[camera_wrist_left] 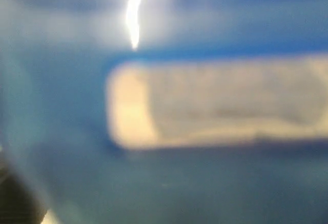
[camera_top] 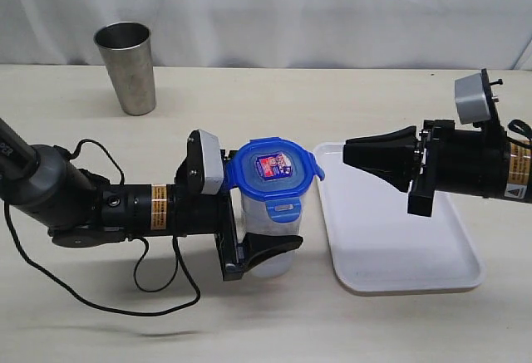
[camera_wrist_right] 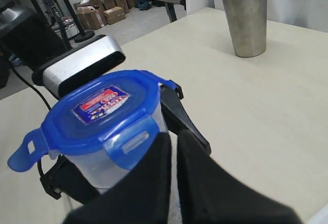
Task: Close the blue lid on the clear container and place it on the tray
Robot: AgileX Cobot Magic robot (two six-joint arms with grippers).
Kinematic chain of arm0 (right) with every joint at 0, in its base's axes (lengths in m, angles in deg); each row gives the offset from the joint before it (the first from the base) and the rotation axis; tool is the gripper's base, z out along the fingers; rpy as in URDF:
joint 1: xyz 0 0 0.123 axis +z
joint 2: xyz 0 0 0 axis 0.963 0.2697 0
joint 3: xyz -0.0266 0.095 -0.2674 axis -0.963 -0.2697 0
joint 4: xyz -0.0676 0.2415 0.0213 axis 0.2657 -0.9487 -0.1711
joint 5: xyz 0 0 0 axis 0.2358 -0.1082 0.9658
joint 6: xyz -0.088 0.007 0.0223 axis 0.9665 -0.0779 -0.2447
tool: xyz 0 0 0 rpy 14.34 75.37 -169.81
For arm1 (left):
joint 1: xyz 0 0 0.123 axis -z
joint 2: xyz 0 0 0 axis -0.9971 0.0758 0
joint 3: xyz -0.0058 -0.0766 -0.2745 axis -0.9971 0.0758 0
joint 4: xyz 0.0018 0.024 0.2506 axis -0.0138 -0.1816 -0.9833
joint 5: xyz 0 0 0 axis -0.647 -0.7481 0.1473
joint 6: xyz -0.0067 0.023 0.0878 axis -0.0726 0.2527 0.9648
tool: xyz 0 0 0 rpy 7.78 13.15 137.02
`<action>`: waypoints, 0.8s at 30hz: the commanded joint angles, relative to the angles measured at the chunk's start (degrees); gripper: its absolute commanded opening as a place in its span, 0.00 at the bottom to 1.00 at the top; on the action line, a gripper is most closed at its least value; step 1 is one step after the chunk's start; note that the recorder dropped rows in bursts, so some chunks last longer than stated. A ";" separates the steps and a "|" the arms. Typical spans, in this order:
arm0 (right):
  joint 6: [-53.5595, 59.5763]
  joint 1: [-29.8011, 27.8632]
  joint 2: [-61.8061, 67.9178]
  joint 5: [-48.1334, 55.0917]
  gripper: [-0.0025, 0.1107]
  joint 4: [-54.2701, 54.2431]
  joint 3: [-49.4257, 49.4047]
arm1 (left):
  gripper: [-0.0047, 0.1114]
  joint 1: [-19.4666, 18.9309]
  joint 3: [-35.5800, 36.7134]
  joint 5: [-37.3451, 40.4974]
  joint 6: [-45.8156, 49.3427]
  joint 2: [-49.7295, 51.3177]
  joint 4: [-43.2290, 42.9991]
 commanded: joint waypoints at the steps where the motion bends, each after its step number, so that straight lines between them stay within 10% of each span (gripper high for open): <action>1: -0.31 0.06 -0.23 1.26 0.06 -0.53 0.29 | 0.82 0.11 -0.42 -1.57 -0.76 0.04 0.95; 9: -1.27 0.06 -0.26 3.01 0.06 -10.37 0.29 | 0.77 0.11 -0.42 -1.57 -0.76 0.04 0.95; 20: -12.49 0.06 -0.98 22.52 0.36 -17.99 3.06 | 0.11 -0.28 -0.42 -1.46 0.02 0.04 2.38; 24: -26.50 0.06 -2.97 27.61 0.40 -8.95 9.17 | 0.04 -2.57 -0.42 0.74 -0.51 0.04 4.63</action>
